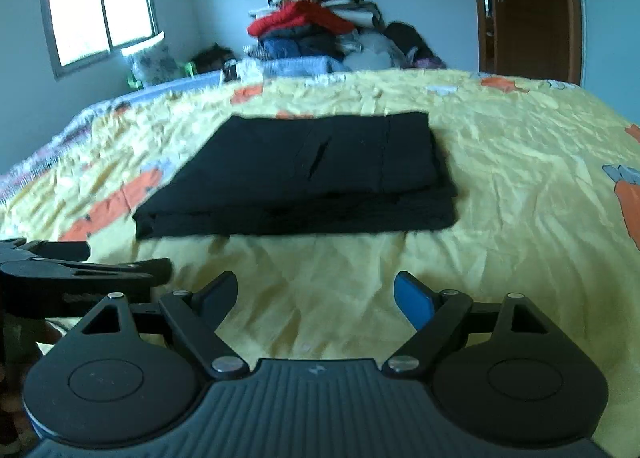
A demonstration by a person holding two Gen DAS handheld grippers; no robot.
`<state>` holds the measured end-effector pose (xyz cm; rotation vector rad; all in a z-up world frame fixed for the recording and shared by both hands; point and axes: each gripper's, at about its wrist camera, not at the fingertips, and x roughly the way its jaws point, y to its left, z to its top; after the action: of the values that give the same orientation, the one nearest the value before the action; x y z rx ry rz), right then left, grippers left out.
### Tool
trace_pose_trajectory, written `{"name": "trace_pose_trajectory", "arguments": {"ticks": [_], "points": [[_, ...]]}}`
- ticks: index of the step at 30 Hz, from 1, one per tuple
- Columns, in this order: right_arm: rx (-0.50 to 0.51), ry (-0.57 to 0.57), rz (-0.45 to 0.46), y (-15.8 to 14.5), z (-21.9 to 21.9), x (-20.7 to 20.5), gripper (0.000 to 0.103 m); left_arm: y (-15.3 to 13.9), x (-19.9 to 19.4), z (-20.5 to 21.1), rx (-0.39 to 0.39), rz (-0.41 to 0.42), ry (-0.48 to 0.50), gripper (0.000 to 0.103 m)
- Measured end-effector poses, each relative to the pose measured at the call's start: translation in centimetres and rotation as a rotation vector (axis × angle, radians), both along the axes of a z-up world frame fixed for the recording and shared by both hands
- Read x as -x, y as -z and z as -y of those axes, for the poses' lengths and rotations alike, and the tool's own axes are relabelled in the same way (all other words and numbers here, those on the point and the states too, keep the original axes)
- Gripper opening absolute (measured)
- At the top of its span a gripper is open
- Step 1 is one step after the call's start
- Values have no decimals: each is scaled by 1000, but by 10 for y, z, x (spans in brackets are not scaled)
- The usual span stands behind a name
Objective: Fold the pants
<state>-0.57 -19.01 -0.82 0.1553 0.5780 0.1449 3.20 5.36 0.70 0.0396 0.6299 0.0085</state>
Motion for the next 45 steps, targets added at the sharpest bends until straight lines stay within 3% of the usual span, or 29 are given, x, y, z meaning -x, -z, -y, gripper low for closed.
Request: {"name": "trace_pose_trajectory", "arguments": {"ticks": [5,9,13,16,18,20,24,26,27,31,35,36,38,40,41,42,44,45], "points": [[-29,71,61,-13,35,-16,86,-14,-23,-22,43,6,-54,102],[-191,80,4,-13,72,-48,86,-9,-45,-43,102,-57,-92,101],[-362,93,-89,5,98,-83,86,-5,-60,-64,203,-95,-85,102],[-454,95,-94,12,108,-98,85,-3,-72,-77,278,-120,-106,99],[-476,78,-103,12,108,-105,73,0,-82,-82,292,-143,-121,100],[-418,82,-104,10,103,-107,60,1,-89,-81,254,-149,-119,101],[-370,105,-44,5,107,-93,60,4,-91,-69,39,-114,-128,96],[-386,109,-22,0,112,-88,61,8,-92,-67,-14,-117,-128,91],[-353,117,0,-5,111,-84,61,7,-88,-69,-4,-108,-135,84],[-110,100,72,-23,88,-77,61,-17,-71,-71,120,14,-113,86],[74,70,100,-30,67,-75,60,-35,-77,-51,238,39,80,91],[71,70,93,-29,68,-75,60,-35,-82,-44,270,23,119,91],[-29,55,56,-22,77,-77,60,-29,-93,-30,304,-19,169,91],[-121,49,3,-11,85,-83,58,-15,-105,-16,244,-66,168,88],[-122,52,-10,-7,85,-85,52,-5,-111,-13,182,-96,127,83],[-120,42,-20,-4,84,-86,49,4,-114,-14,145,-113,87,85],[-111,7,-25,-2,79,-85,49,16,-111,-26,167,-64,72,89],[-86,-26,-23,-2,75,-84,49,17,-109,-26,141,-54,76,89]]}}
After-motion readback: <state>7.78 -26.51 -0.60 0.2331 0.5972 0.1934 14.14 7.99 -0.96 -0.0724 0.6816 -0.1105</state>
